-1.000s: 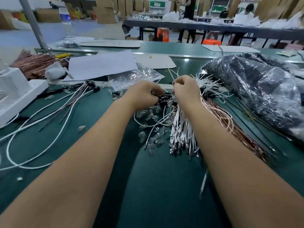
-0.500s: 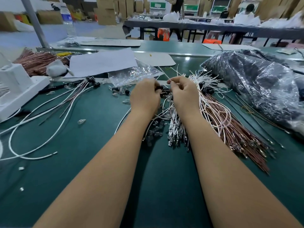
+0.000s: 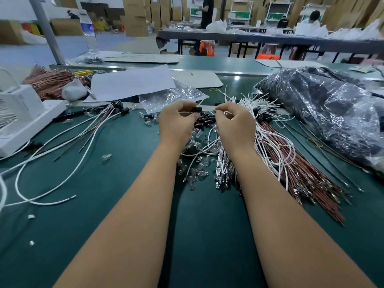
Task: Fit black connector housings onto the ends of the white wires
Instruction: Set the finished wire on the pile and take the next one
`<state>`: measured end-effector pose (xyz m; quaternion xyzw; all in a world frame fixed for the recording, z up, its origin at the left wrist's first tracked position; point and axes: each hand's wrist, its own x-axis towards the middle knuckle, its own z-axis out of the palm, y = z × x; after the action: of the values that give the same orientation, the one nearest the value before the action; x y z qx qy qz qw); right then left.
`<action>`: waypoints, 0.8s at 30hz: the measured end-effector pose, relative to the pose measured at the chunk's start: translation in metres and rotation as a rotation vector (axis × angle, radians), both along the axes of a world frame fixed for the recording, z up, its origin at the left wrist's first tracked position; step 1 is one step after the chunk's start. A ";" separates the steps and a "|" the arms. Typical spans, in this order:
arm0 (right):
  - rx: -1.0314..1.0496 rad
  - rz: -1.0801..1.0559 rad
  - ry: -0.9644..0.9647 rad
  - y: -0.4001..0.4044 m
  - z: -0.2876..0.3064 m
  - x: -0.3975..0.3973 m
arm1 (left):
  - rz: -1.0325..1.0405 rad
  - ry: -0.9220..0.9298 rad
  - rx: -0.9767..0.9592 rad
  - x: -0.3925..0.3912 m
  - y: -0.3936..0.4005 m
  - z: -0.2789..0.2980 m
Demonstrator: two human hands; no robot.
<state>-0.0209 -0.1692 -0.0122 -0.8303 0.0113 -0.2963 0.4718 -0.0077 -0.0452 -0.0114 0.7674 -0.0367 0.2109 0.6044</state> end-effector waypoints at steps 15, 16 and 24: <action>-0.125 -0.089 0.032 -0.001 0.003 -0.003 | -0.054 -0.004 -0.043 0.002 0.005 -0.003; -0.125 -0.080 0.030 -0.001 0.004 -0.003 | -0.059 -0.009 -0.035 0.002 0.005 -0.003; -0.125 -0.051 0.056 -0.003 0.002 -0.003 | -0.080 -0.026 -0.001 0.003 0.004 -0.005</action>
<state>-0.0237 -0.1718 -0.0098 -0.8656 0.0274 -0.2850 0.4108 -0.0051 -0.0416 -0.0161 0.7623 -0.0751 0.1964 0.6121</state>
